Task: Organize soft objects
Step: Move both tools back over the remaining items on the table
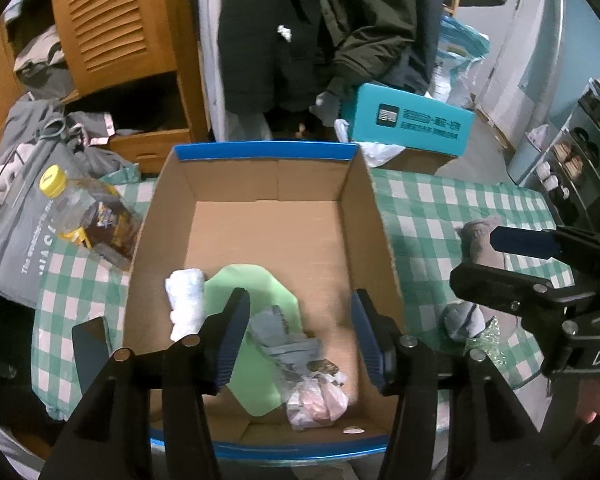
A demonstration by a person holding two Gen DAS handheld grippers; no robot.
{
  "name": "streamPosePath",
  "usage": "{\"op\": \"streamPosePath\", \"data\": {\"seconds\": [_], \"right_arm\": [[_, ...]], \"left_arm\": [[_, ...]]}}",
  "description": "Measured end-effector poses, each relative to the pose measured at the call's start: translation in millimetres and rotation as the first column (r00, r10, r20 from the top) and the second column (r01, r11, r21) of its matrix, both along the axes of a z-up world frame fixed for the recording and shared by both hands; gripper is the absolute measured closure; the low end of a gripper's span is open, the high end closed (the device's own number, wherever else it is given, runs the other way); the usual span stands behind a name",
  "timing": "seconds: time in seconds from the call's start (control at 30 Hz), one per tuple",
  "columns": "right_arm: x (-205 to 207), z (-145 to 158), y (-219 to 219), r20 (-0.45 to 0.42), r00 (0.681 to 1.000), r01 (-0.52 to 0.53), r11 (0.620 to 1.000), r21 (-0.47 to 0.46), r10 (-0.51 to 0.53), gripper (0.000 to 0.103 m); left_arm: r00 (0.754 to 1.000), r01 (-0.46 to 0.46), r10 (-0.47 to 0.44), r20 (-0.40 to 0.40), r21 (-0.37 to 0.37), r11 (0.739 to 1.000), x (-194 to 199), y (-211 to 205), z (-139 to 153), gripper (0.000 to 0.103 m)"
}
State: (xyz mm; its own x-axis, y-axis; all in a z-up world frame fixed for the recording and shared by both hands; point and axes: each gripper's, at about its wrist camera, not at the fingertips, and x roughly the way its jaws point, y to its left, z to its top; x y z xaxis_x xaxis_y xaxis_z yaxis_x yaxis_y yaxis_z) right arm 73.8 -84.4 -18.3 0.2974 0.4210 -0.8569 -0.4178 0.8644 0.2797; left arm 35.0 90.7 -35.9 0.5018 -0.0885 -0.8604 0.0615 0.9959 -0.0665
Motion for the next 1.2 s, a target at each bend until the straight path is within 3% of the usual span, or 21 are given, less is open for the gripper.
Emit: {"op": "streamPosePath", "data": {"seconds": [0.2, 0.57, 1.2], "right_arm": [[-0.4, -3.0, -32.2, 0.0, 0.999, 0.048, 0.999, -0.022, -0.048, 0.025], [-1.2, -9.3, -87.5, -0.019, 0.991, 0.132, 0.991, -0.018, -0.132, 0.025], [-9.2, -33.3, -154.6, -0.056, 0.972, 0.227, 0.973, -0.036, -0.229, 0.025]], "left_arm": [[0.999, 0.047, -0.047, -0.003, 0.008, 0.999, -0.6, -24.8, 1.0, 0.047], [0.992, 0.129, -0.129, -0.011, 0.036, 0.991, -0.3, -72.7, -0.8, 0.03], [0.963, 0.265, -0.259, -0.078, 0.079, 0.961, -8.0, -146.9, -23.4, 0.025]]}}
